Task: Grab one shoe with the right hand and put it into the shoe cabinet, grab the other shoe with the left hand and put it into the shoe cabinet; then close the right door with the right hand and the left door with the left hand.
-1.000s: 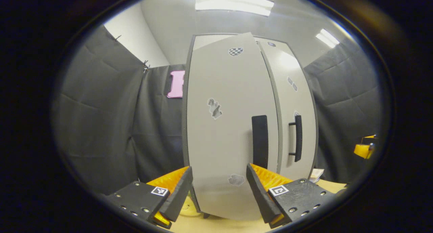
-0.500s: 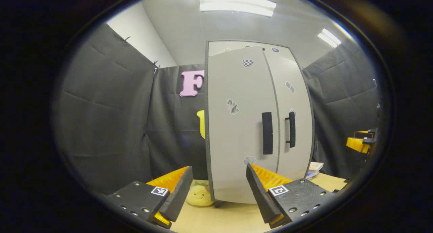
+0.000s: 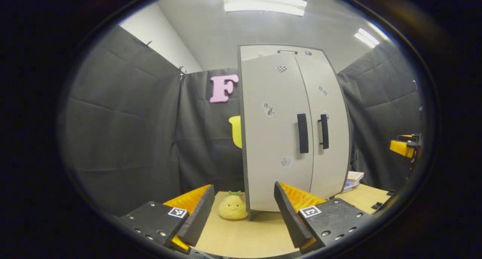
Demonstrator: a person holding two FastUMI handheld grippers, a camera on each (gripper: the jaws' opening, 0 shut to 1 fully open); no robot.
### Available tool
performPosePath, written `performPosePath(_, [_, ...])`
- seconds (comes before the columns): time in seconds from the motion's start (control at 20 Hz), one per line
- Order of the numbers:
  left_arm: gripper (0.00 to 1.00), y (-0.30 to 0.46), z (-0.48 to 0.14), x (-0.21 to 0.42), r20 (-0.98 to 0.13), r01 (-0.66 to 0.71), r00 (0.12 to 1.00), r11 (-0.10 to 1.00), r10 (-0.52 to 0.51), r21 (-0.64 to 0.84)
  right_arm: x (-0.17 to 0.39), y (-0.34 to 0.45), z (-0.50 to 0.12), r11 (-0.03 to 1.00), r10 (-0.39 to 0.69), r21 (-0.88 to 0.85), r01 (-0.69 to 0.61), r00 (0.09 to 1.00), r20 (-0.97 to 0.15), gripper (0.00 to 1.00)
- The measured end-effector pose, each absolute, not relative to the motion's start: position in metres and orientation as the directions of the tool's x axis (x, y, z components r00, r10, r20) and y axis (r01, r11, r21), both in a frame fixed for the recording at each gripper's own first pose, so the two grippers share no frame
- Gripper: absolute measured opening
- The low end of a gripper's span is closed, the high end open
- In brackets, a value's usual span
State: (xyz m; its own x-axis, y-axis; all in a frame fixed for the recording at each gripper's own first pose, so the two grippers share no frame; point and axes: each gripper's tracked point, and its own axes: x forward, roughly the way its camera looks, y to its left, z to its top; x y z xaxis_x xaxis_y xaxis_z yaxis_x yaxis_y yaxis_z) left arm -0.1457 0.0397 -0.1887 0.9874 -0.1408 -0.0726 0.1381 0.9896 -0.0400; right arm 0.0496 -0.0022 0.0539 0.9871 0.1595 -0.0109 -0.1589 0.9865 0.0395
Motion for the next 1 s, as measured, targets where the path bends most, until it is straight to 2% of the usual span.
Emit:
performPosePath(0.1, [0.96,0.0407,-0.1861,-0.1469,-0.062,0.122,0.990,0.991,-0.125,-0.049,0.0462,-0.0032,0.0521,0.986,0.164,0.045,-0.163,0.986,-0.009,0.96])
performPosePath(0.45, [0.96,0.0448,-0.1841,-0.1435,-0.036,0.112,0.993,0.993,-0.114,-0.034,0.0464,-0.0091,0.0553,0.985,0.161,0.063,-0.161,0.987,0.005,0.96])
performPosePath(1.0, [0.96,0.0433,-0.1880,-0.1469,-0.055,0.113,0.992,0.993,-0.114,-0.029,0.0511,-0.0096,0.0570,0.984,0.162,0.073,-0.163,0.987,0.017,0.96])
